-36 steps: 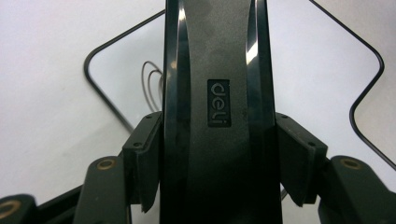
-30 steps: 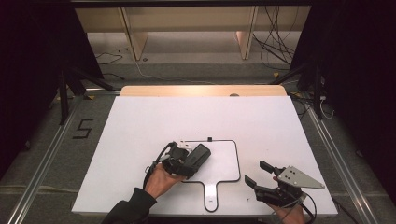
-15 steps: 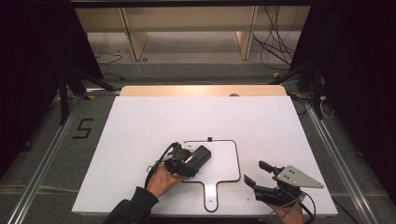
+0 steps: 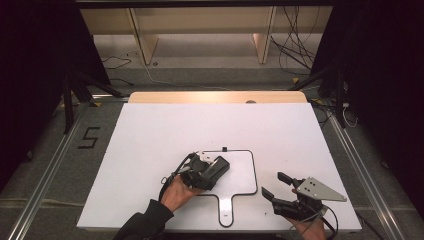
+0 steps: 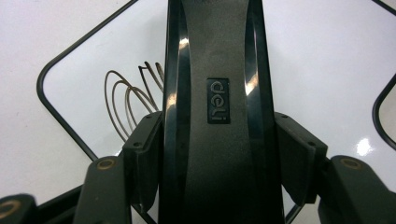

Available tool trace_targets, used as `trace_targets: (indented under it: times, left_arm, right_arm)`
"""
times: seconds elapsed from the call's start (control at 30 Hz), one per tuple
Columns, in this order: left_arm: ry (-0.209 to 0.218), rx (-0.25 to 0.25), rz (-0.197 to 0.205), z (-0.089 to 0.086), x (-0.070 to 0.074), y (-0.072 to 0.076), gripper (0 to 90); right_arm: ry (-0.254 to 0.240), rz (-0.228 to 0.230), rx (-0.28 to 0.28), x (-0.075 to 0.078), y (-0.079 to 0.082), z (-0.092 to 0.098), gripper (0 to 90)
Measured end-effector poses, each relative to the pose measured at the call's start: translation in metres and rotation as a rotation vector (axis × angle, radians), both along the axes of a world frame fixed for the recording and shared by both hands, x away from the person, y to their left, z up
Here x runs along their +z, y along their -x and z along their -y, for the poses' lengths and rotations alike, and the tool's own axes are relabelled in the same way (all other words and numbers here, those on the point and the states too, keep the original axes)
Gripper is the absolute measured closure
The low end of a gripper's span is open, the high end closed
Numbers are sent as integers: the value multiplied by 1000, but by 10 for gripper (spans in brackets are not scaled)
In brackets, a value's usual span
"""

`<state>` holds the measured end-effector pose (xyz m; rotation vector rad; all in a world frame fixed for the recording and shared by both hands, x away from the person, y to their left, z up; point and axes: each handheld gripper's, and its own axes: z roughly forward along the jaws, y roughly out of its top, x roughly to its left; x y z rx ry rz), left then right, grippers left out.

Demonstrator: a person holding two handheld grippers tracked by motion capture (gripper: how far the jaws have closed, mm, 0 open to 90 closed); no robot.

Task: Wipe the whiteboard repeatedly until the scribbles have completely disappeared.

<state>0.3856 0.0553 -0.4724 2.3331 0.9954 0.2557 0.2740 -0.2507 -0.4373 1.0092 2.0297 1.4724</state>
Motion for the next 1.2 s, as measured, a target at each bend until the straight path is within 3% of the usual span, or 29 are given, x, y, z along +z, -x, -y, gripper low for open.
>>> trace_targets:
  times: [0.2, 0.37, 0.5, 0.8, 1.2]
  left_arm:
    - [7, 74, 10, -14, -2, -15, 401]
    - [-2, 85, 15, -14, -1, -19, 401]
    - [-5, 81, 8, -11, -1, -16, 401]
    - [-7, 10, 7, 1, 0, 6, 401]
    - [3, 92, 14, -14, -2, -23, 401]
  right_arm:
    - [1, 0, 0, 0, 0, 0, 272]
    - [-1, -1, 2, 0, 0, -1, 272]
    - [0, -1, 2, 0, 0, -1, 272]
    - [0, 2, -1, 0, 0, 0, 272]
    - [1, 0, 1, 0, 0, 0, 272]
